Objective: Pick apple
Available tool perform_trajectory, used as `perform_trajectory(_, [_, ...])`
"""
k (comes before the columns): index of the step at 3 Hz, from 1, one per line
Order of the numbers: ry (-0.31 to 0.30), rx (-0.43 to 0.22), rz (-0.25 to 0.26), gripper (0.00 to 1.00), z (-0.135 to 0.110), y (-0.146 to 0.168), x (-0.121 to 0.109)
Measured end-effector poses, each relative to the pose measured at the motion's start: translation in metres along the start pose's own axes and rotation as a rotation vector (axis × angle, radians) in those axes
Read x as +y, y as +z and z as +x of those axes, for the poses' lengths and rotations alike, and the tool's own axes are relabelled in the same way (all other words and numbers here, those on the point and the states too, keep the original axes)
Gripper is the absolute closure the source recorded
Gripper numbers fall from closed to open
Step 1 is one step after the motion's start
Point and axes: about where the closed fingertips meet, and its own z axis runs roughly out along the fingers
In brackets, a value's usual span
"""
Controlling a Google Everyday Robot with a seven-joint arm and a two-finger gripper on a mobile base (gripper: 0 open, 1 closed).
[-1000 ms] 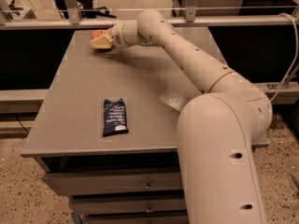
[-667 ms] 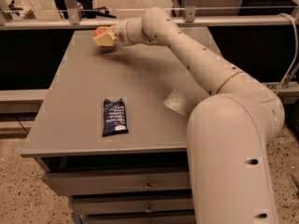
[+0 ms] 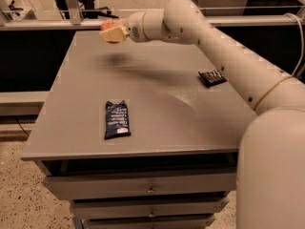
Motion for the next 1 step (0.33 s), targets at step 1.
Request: perform_trajectory(1, [0.004, -0.001, -0.001, 1.0, 0.0003, -0.0038, 0.0])
